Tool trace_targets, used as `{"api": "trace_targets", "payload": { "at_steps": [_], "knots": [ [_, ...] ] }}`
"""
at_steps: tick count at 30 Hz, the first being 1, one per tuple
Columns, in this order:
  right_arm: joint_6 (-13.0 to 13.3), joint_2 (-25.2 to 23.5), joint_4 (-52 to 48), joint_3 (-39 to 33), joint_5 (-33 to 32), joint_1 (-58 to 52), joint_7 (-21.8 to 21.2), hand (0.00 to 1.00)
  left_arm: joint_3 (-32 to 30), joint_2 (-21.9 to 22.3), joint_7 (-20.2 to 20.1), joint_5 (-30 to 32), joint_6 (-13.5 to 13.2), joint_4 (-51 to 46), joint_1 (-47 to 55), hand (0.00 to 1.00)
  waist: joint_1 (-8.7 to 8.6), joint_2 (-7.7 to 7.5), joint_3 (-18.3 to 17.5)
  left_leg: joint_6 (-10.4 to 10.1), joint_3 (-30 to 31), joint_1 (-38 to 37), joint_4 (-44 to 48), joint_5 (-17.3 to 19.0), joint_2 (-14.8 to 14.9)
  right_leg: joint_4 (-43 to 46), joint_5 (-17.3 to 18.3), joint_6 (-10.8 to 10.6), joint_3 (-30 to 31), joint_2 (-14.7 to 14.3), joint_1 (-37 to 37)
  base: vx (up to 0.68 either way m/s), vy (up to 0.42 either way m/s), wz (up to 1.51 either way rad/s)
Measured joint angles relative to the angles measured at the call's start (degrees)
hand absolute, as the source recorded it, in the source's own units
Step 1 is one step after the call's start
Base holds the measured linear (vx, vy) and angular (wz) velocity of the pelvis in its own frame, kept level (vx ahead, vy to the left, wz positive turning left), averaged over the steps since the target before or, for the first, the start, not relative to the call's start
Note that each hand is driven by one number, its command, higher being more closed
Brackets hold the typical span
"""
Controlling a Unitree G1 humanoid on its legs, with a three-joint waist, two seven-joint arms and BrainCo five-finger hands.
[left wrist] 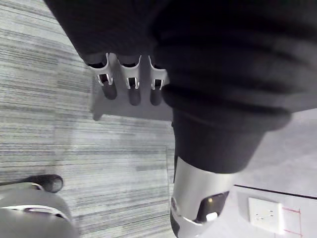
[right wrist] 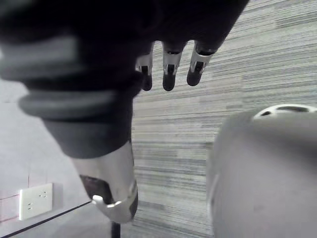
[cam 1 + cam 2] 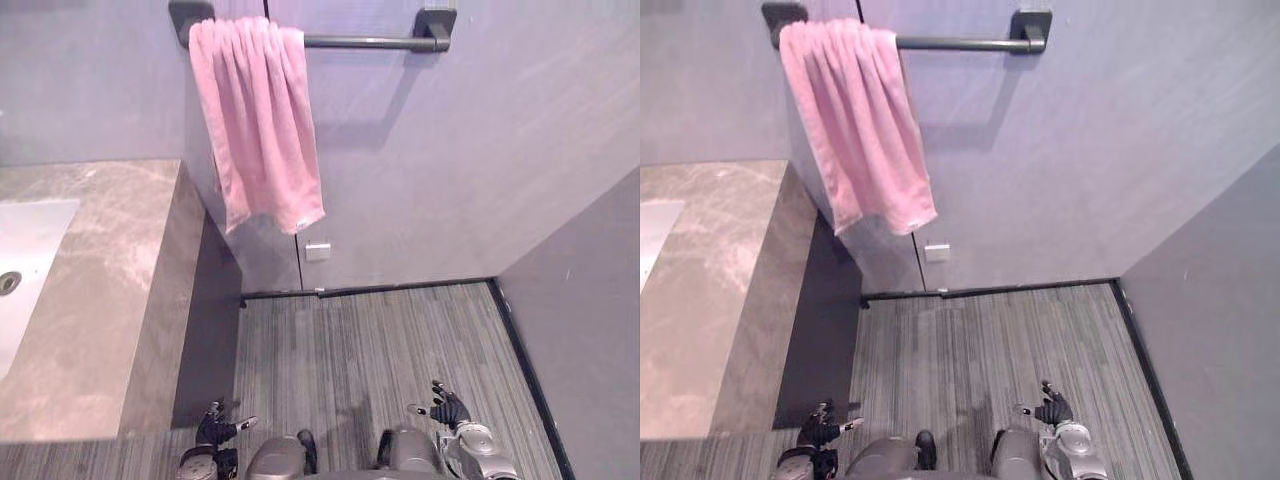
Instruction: Organize washtable
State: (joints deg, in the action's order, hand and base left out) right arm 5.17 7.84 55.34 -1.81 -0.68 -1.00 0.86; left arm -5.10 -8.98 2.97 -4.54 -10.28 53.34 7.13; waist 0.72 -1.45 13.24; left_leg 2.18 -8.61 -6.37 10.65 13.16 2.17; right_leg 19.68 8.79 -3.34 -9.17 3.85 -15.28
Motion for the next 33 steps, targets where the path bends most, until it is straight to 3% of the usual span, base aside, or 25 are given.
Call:
{"api": "trace_targets", "payload": {
  "at_steps": [1, 2, 5, 6, 7, 9, 11, 13, 14, 15, 18, 22, 29, 33],
  "knots": [
    [0.0, 0.3, 0.3, -0.4, 0.0, -2.2, 0.0, 0.00, -0.2, 0.2, 0.0, 0.0, 0.1, 0.4, 0.0, 0.00, -0.16, -1.47, -0.3, -3.0, 2.3, -1.9, -0.1, 2.1, -1.2, -2.6, -10.1, 3.5, 2.5, 0.2, 0.1, 0.39, -0.170, 0.65],
    [-0.2, 0.7, 0.9, -0.7, 0.0, -2.2, 0.0, 0.00, -0.4, 1.2, 0.3, 0.0, 0.3, 0.8, -0.3, 0.00, 0.14, 0.07, -0.5, -3.5, 3.1, -2.7, -0.4, 2.7, 0.0, -0.7, -9.4, 3.2, 1.4, -0.3, 0.0, 0.39, -0.170, 0.58],
    [-0.4, 0.0, 0.6, -2.9, -0.2, -2.1, 0.0, 0.00, -2.0, 3.5, 0.4, 0.1, 0.4, 0.3, 0.1, 0.00, -0.16, 1.43, -1.6, -5.0, 4.0, -0.9, 4.7, 3.1, 3.2, -1.0, -4.9, 4.4, -1.3, -1.4, 1.8, 0.34, -0.179, 0.44],
    [-0.4, -0.6, -0.6, -3.6, -0.5, -3.0, 0.1, 0.00, -2.2, 4.4, 0.3, 0.1, 0.4, 0.0, 0.0, 0.00, -0.23, 1.69, -1.4, -5.9, 3.9, 2.7, 13.9, 3.5, 4.9, -2.1, -3.5, 4.7, -2.7, -1.9, 4.2, 0.32, -0.213, 0.70],
    [-0.5, -0.7, -1.9, -3.9, -0.9, -4.0, 0.1, 0.00, -2.3, 5.2, 0.2, 0.0, 0.5, -0.2, -0.3, 0.00, 0.07, 2.03, -1.1, -8.4, 2.8, 8.1, 27.7, 2.5, 7.9, -3.6, -2.6, 5.3, -4.1, -2.8, 7.8, 0.36, -0.222, 0.60],
    [-0.6, -1.5, -3.2, -3.9, -1.1, -4.8, 0.2, 0.00, -3.2, 5.7, 0.1, -0.4, 0.4, -2.2, -0.2, 0.00, 1.15, 2.06, -1.1, -8.1, -0.4, 12.1, 38.2, 2.6, 12.2, -4.3, -1.4, 6.2, -4.9, -3.9, 11.4, 0.26, -0.106, 0.14],
    [-0.5, -2.3, -4.5, -4.5, -2.0, -4.6, 0.2, 0.00, -3.3, 6.1, 0.0, -0.4, 0.4, -2.2, -0.5, 0.00, 1.82, 1.63, -1.2, -7.4, -3.3, 14.8, 37.7, 3.0, 14.4, -5.9, -0.9, 6.2, -4.9, -3.9, 14.3, 0.25, -0.044, -0.07],
    [-0.4, -2.8, -5.0, -4.8, -2.3, -3.7, 0.2, 0.00, -3.3, 6.4, -0.2, -0.5, 0.4, -2.2, -0.6, 0.00, 1.81, 1.75, -1.4, -7.4, -3.3, 16.4, 28.7, 2.9, 13.6, -7.4, -1.2, 5.7, -3.9, -3.3, 15.3, 0.25, 0.055, -0.22],
    [-0.4, -2.9, -4.7, -5.3, -2.5, -3.3, 0.2, 0.00, -3.3, 6.5, -0.2, -0.5, 0.5, -2.0, -0.6, 0.00, 1.81, 2.15, -1.5, -7.5, -2.2, 16.4, 18.8, 1.8, 12.2, -7.6, -1.3, 5.1, -3.1, -2.8, 15.3, 0.22, 0.156, -0.28],
    [-0.5, -2.8, -4.6, -5.5, -2.7, -3.4, 0.3, 0.00, -3.3, 6.7, -0.2, -0.5, 0.4, -1.6, -0.6, 0.00, 1.74, 2.97, -1.9, -7.8, -0.1, 15.5, 9.3, -5.2, 10.5, -7.8, -1.1, 3.7, -2.5, -2.8, 15.2, 0.22, 0.177, -0.30],
    [-0.7, -4.0, -3.0, -5.4, -2.7, -3.9, 0.2, 0.00, -2.1, 5.4, -0.2, -1.0, 0.4, -0.2, -1.0, 0.00, 1.87, 0.95, -2.5, -7.6, 0.5, 12.5, 5.6, -6.8, 6.7, -10.7, -1.7, 1.4, -0.9, -0.2, 17.0, 0.20, 0.127, -0.06],
    [-0.6, -4.1, -2.7, -5.4, -2.6, -3.8, 0.2, 0.00, -1.5, 4.3, -0.2, -1.0, 0.4, 0.3, -0.9, 0.00, 1.87, 0.74, -2.7, -7.0, -0.4, 10.0, 5.6, -6.3, 5.3, -11.9, -1.9, 0.9, 0.3, 1.2, 19.2, 0.09, 0.098, -0.08],
    [-0.6, -2.8, 0.1, -4.9, -2.1, -3.9, 0.4, 0.00, 0.3, 3.3, -0.1, -0.8, 0.5, 1.2, -0.7, 0.00, 1.61, 0.47, -3.8, -7.0, -0.1, 6.7, -0.2, -7.2, 4.5, -12.4, -1.7, 0.2, 2.1, 1.1, 19.0, -0.03, -0.005, -0.11],
    [-0.6, -0.9, 0.1, -4.5, -2.0, -5.1, 0.5, 0.00, 0.4, 2.9, 1.3, -0.8, 0.4, -5.7, 1.0, 0.00, 1.41, 0.77, -5.3, -6.7, 0.3, 5.8, -4.1, -8.9, 3.4, -14.5, -2.8, -0.2, 2.4, 1.1, 18.9, -0.01, -0.004, 0.00]
  ]
}}
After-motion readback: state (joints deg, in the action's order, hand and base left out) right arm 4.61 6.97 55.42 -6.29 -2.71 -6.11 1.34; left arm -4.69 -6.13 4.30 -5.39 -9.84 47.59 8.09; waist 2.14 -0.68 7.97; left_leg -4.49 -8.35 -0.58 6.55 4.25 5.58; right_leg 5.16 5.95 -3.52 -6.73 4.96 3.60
